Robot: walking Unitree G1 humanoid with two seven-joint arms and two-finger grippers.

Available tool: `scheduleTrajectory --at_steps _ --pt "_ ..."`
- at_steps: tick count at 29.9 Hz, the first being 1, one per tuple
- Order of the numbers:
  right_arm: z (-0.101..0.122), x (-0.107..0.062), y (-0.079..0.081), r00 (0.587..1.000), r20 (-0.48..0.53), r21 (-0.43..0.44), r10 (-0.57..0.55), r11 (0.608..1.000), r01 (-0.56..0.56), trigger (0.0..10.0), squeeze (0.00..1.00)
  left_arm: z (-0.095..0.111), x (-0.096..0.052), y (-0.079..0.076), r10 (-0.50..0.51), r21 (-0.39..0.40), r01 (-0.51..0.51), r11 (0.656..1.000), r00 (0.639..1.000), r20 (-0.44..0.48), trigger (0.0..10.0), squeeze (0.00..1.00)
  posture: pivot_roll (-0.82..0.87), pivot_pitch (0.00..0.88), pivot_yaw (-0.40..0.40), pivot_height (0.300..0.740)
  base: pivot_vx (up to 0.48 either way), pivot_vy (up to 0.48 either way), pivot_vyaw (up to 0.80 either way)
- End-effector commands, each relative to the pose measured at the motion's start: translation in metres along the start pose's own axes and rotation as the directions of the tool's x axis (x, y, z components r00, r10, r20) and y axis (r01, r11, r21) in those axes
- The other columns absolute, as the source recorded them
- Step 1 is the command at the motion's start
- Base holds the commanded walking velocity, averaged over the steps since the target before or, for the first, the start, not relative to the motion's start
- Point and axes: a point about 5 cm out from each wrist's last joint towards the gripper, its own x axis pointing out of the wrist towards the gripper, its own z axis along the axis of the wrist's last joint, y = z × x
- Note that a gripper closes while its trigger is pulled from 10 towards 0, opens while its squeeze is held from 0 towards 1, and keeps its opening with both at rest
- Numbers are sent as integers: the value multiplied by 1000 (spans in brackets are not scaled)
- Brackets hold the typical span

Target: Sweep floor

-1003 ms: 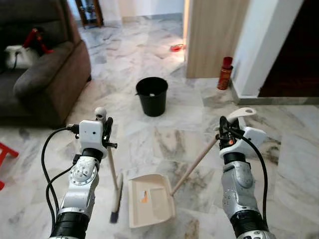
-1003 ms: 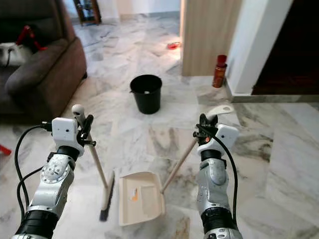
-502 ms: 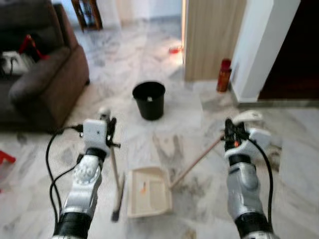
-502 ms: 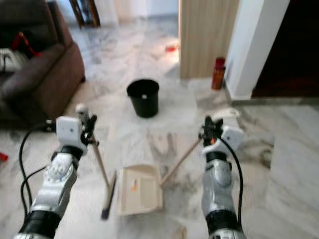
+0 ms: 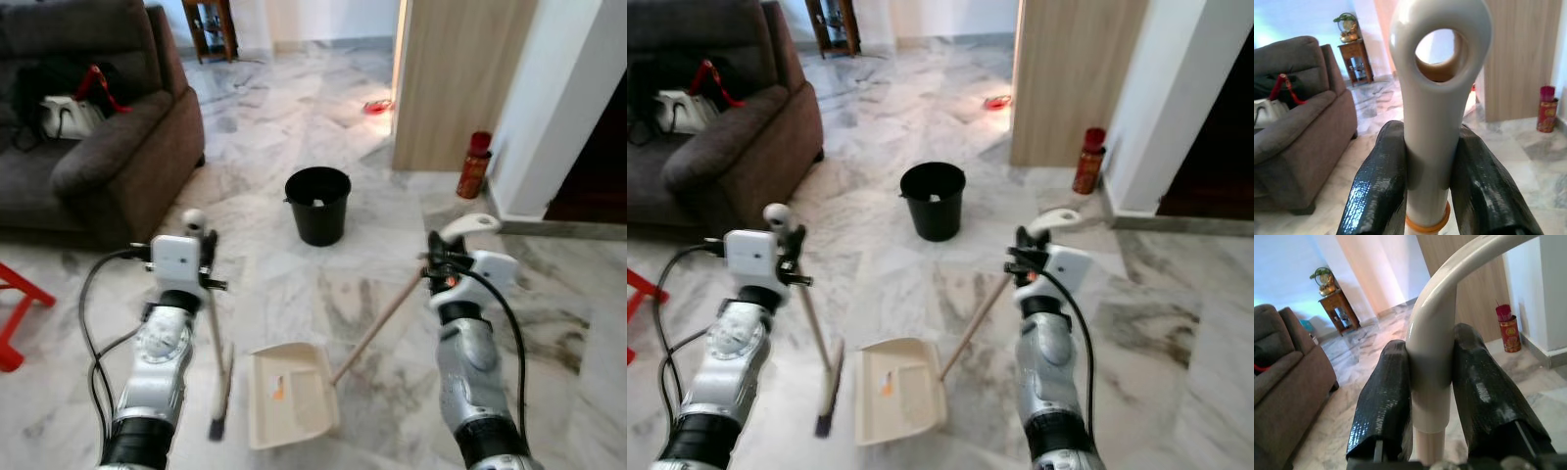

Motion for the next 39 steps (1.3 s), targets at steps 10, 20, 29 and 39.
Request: scheduleTrajectory --at_steps 10,20,29,39 --pt "13 9 12 998 52 5 44 999 -44 10000 0 11 5 9 22 20 -23 1000 999 47 10000 0 56 20 63 740 280 0 0" --pt "13 10 13 998 55 11 41 999 -41 10000 0 11 4 10 28 19 -29 999 999 45 10000 0 58 35 61 740 292 0 0" --pt "14 11 13 997 58 13 42 999 -42 10000 0 11 4 10 29 18 -30 999 999 44 10000 0 58 38 61 740 298 0 0" --pt "14 10 14 997 59 15 42 999 -43 10000 0 11 4 9 23 16 -24 1000 999 45 10000 0 56 21 65 740 301 0 0"
